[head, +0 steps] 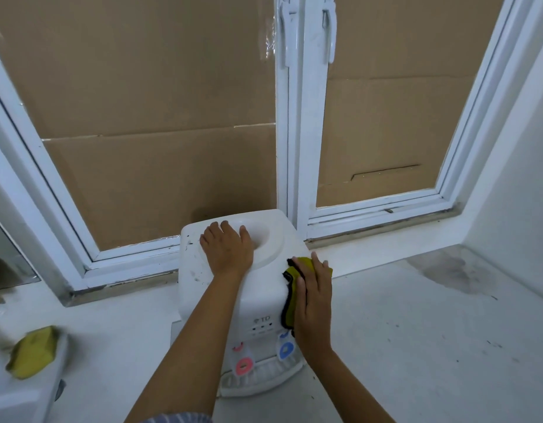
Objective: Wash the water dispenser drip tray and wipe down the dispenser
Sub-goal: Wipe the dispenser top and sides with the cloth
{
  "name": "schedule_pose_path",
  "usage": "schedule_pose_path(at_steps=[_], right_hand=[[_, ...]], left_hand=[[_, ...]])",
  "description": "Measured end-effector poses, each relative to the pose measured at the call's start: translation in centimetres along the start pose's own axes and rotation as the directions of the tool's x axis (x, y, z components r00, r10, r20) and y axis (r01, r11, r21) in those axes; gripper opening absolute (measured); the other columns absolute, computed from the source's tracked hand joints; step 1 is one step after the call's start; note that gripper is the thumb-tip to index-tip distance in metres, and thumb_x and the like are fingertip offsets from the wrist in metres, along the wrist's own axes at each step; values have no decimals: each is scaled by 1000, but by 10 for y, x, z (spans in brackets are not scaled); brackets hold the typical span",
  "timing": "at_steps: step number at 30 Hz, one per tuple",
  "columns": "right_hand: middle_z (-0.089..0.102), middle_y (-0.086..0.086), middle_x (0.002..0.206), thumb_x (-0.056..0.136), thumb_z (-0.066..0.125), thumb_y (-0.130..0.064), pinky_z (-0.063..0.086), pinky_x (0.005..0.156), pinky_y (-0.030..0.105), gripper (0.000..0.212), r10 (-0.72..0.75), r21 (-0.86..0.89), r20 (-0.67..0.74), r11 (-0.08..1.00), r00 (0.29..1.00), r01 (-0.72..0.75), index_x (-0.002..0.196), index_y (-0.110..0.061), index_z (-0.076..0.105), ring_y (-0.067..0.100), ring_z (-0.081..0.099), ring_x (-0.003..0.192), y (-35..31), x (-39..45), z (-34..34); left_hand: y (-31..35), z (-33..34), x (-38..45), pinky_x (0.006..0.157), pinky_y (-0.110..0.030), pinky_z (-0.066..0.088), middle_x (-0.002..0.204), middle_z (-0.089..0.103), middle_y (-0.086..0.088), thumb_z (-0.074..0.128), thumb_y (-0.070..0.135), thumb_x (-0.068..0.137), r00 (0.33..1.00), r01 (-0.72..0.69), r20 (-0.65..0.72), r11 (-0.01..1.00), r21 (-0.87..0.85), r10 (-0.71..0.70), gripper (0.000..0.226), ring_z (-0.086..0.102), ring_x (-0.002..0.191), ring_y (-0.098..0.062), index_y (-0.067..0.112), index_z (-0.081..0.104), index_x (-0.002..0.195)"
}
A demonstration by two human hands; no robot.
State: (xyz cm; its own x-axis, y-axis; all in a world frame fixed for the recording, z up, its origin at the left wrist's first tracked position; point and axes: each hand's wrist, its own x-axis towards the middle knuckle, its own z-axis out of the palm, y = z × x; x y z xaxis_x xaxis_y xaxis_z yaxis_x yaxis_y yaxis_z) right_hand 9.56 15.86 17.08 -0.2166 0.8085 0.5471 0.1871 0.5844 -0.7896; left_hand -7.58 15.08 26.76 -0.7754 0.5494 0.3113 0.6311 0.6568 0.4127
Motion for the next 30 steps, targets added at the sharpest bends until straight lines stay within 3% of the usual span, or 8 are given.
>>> schedule_pose_path(at_steps=[3, 7, 11, 14, 16, 20, 24, 30], right_hand=[[38, -8, 152, 105, 28, -28, 24, 118, 32, 41, 71, 174, -151, 984, 986, -44, 142, -25, 43, 14, 28, 145, 1, 1, 12], [53, -12, 139, 104, 22, -40, 37, 111, 27, 48, 342, 396, -276, 892, 898, -218, 142, -22, 46, 4, 47, 131, 10, -1, 30], [53, -21, 130, 105, 22, -44, 34, 108, 27, 32, 560, 438, -193, 784, 806, -440, 124, -53, 47, 11, 49, 129, 43, -20, 38], [50, -20, 127, 104, 26, -48, 30, 109, 27, 26, 710, 501, -93, 639, 698, -584, 119, -53, 46, 15, 47, 131, 47, -18, 35], [53, -18, 129, 104, 27, -47, 31, 107, 26, 30, 701, 497, -100, 650, 706, -575, 123, -46, 50, 12, 50, 126, 34, -10, 29], [63, -19, 120, 107, 28, -35, 40, 100, 19, 35, 479, 492, -200, 803, 855, -335, 123, -36, 58, 0, 56, 116, 3, 9, 19], [61, -17, 127, 108, 25, -28, 40, 103, 21, 38, 377, 429, -250, 869, 892, -247, 132, -26, 54, 4, 54, 122, 6, 12, 21], [69, -25, 100, 107, 31, -32, 46, 92, 26, 37, 623, 532, -156, 707, 767, -466, 101, -44, 66, -7, 62, 98, 37, -8, 28]], left_hand=[[0, -1, 1, 117, -46, 19, 145, 40, -18, 32, 39, 100, 1000, -2, 7, 1000, -1, 2, 53, 34, 135, -33, 3, 43, 136], [-2, 0, 3, 117, -46, 21, 144, 41, -17, 32, 39, 100, 1000, 1, 9, 1000, -7, -1, 53, 35, 135, -33, 3, 43, 136], [-2, 1, 4, 115, -46, 23, 142, 43, -18, 32, 39, 99, 1000, -2, -3, 1000, -3, 2, 53, 37, 133, -34, 2, 44, 135], [-2, 0, 4, 114, -47, 24, 141, 44, -19, 33, 39, 99, 1000, -5, -4, 1000, 4, 5, 53, 38, 132, -35, 2, 45, 134], [-3, 0, 4, 115, -47, 24, 141, 44, -19, 33, 39, 99, 1000, 0, -3, 1000, -3, 0, 53, 38, 132, -34, 2, 45, 134], [-3, 1, 6, 115, -46, 23, 142, 43, -18, 32, 40, 99, 1000, 0, -4, 1000, 2, 0, 53, 37, 132, -34, 3, 45, 135], [-4, 3, 7, 114, -47, 25, 141, 44, -18, 33, 40, 99, 1000, -3, -18, 1000, 15, 3, 53, 38, 132, -34, 3, 45, 135], [-2, 3, 5, 116, -48, 22, 144, 40, -20, 33, 41, 99, 999, -7, -33, 1000, 16, 8, 55, 34, 134, -36, 3, 40, 138]])
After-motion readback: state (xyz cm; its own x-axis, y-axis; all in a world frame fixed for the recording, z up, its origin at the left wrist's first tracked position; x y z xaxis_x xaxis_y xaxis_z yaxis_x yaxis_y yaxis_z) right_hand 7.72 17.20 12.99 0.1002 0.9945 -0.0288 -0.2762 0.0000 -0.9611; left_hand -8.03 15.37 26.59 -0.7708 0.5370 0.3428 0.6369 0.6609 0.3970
